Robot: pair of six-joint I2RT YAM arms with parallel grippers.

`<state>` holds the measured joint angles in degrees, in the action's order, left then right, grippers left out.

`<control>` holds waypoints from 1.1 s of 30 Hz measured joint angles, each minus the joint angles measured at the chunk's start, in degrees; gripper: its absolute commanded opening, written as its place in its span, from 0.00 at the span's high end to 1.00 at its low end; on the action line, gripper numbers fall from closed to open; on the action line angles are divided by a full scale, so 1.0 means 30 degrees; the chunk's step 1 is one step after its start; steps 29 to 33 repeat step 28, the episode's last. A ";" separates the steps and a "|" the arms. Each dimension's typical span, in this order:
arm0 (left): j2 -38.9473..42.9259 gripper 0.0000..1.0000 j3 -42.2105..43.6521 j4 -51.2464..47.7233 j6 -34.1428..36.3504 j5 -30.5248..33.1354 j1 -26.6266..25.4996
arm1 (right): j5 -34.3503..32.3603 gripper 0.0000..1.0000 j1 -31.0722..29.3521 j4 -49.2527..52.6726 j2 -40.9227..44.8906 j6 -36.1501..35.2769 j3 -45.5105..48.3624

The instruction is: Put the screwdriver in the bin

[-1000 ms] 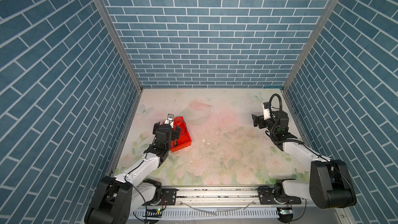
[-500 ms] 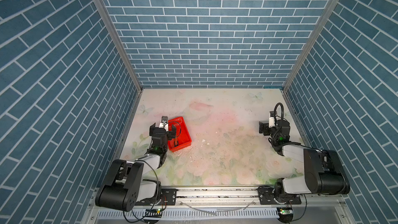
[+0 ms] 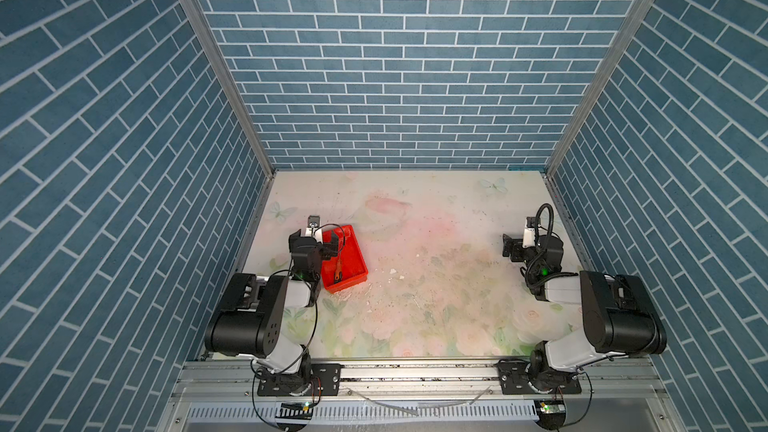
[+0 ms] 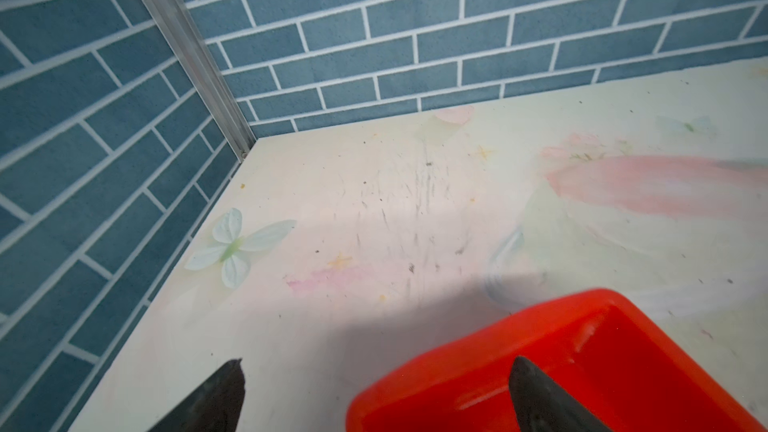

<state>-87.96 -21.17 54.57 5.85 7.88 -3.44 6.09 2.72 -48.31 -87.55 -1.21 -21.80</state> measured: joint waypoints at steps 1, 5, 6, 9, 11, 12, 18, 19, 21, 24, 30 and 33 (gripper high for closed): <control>0.0007 0.00 -0.0124 -0.0109 -0.0117 -0.0022 0.0189 | 0.0000 0.06 0.0029 0.0007 0.0000 0.0044 0.0000; 0.0000 0.00 -0.0153 -0.0648 -0.0415 -0.0117 0.0335 | -0.0015 0.07 0.0124 0.0029 0.0000 0.0342 0.0000; 0.0000 0.00 -0.0153 -0.0692 -0.0452 -0.0168 0.0335 | -0.0007 0.07 0.0146 0.0029 0.0000 0.0364 0.0000; 0.0000 0.00 -0.0153 -0.0874 -0.0517 -0.0168 0.0342 | -0.0007 0.07 0.0189 0.0029 0.0000 0.0474 0.0000; 0.0000 0.00 -0.0153 -0.0969 -0.0525 -0.0175 0.0335 | -0.0007 0.07 0.0189 0.0029 0.0000 0.0474 0.0000; 0.0000 0.00 -0.0153 -0.1020 -0.0525 -0.0175 0.0335 | -0.0007 0.07 0.0189 0.0029 0.0000 0.0481 0.0000; 0.0000 0.00 -0.0153 -0.1122 -0.0525 -0.0175 0.0335 | -0.0007 0.07 0.0189 0.0029 0.0000 0.0481 0.0000; 0.0000 0.00 -0.0153 -0.1137 -0.0525 -0.0182 0.0335 | -0.0007 0.07 0.0189 0.0029 0.0000 0.0474 0.0000; 0.0000 0.00 -0.0153 -0.1166 -0.0525 -0.0219 0.0335 | -0.0007 0.08 0.0189 0.0029 0.0000 0.0481 0.0000; 0.0000 0.00 -0.0153 -0.1231 -0.0525 -0.0233 0.0335 | -0.0007 0.08 0.0189 0.0029 0.0000 0.0481 0.0000; 0.0000 0.00 -0.0153 -0.1246 -0.0525 -0.0233 0.0335 | -0.0007 0.07 0.0197 0.0022 0.0000 0.0481 0.0000; 0.0000 0.00 -0.0153 -0.1246 -0.0525 -0.0233 0.0335 | -0.0007 0.07 0.0197 0.0022 0.0000 0.0481 0.0000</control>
